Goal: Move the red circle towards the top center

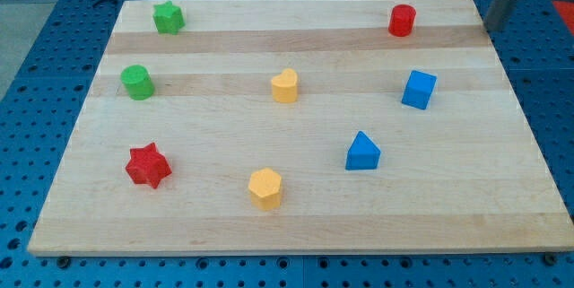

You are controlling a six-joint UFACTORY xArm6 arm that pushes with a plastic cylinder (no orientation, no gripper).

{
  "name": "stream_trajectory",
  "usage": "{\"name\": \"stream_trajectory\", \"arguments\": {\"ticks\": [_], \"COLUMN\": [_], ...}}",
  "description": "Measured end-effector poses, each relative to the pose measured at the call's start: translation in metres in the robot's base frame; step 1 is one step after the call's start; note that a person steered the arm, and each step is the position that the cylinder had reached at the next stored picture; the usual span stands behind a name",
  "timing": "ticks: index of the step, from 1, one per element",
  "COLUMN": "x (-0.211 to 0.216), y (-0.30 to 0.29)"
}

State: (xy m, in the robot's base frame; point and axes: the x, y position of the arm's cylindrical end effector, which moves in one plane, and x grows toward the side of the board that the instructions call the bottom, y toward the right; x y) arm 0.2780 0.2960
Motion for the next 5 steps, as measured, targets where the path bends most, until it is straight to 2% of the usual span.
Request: {"name": "stream_trajectory", "arguments": {"ticks": [1,3,4,5], "x": [-0.004,-0.026,-0.025,0.011], "y": [-0.04,-0.075,-0.136,-0.175]}}
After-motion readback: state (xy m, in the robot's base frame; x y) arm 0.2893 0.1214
